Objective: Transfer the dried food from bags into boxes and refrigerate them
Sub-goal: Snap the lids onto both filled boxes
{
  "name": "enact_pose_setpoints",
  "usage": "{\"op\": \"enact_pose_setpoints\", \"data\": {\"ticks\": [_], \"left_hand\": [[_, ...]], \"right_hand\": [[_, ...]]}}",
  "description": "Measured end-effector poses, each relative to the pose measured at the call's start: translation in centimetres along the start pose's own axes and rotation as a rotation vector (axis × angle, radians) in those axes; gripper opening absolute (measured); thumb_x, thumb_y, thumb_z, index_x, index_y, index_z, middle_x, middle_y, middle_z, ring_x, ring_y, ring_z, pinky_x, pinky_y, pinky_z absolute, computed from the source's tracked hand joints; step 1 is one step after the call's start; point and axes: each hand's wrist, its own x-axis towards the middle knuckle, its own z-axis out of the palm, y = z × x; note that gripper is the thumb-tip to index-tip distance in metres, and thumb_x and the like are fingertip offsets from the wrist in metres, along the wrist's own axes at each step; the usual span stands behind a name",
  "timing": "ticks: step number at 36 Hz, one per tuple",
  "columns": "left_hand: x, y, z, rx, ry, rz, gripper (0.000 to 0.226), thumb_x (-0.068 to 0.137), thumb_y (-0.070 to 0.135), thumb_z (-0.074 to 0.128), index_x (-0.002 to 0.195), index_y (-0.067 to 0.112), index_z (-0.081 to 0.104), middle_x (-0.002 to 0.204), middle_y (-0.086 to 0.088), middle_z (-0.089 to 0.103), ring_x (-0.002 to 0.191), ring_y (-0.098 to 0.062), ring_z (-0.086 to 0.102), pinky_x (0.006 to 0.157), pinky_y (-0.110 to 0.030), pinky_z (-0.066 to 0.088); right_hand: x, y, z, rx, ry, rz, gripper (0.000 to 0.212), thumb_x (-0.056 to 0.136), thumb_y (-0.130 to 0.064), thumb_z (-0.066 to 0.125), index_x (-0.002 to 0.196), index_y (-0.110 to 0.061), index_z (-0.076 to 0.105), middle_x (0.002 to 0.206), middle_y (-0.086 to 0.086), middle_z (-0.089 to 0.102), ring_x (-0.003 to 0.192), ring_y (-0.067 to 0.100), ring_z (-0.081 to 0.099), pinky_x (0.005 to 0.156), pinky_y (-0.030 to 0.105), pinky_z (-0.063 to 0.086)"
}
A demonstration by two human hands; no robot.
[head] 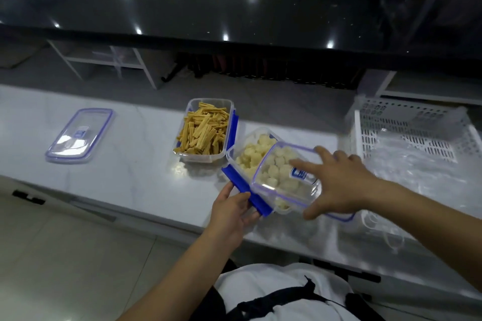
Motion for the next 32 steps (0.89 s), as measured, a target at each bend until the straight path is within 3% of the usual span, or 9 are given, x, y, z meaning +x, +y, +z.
{"op": "enact_pose_setpoints", "data": {"ticks": [8,13,23,32], "left_hand": [[0.3,-0.3,-0.6,-0.006,0.001,0.015,0.051,0.094,-0.001,0.061,0.135,0.028,0.053,0.109,-0.015,0.075,0.098,-0.033,0.074,0.067,-0.042,0.061],[0.4,-0.4,-0.8,-0.024,-0.027,0.002,0.045,0.093,-0.001,0.061,0.125,0.030,0.056,0.109,-0.016,0.075,0.101,-0.034,0.073,0.068,-0.045,0.061],[0.8,-0.4,-1.1,0.049,-0.044,0.067,0.046,0.094,-0.002,0.060,0.130,0.026,0.056,0.113,-0.017,0.074,0.101,-0.033,0.073,0.068,-0.041,0.061],[0.6,0.1,-1.4,0.121,-0.089,0.082,0.046,0.096,0.002,0.060,0.135,0.025,0.055,0.116,-0.016,0.073,0.105,-0.033,0.072,0.071,-0.041,0.061]], "right_hand": [[-0.4,0.2,-0.5,0.227,-0.021,-0.016,0.123,0.037,-0.090,0.056,0.146,-0.064,0.006,0.163,-0.002,0.011,0.140,0.033,0.029,0.111,0.048,0.027],[1.0,-0.2,-0.8,0.422,0.101,0.037,0.125,0.035,-0.092,0.056,0.146,-0.064,0.006,0.165,0.000,0.010,0.142,0.035,0.029,0.110,0.049,0.033],[6.6,-6.1,3.9,0.208,0.221,0.145,0.119,0.052,-0.094,0.048,0.152,-0.049,0.003,0.164,0.014,0.004,0.140,0.048,0.023,0.110,0.059,0.025],[6.5,-5.9,5.3,0.157,0.251,0.132,0.114,0.052,-0.102,0.033,0.150,-0.050,0.007,0.165,0.014,0.000,0.142,0.048,0.020,0.109,0.061,0.024]]}}
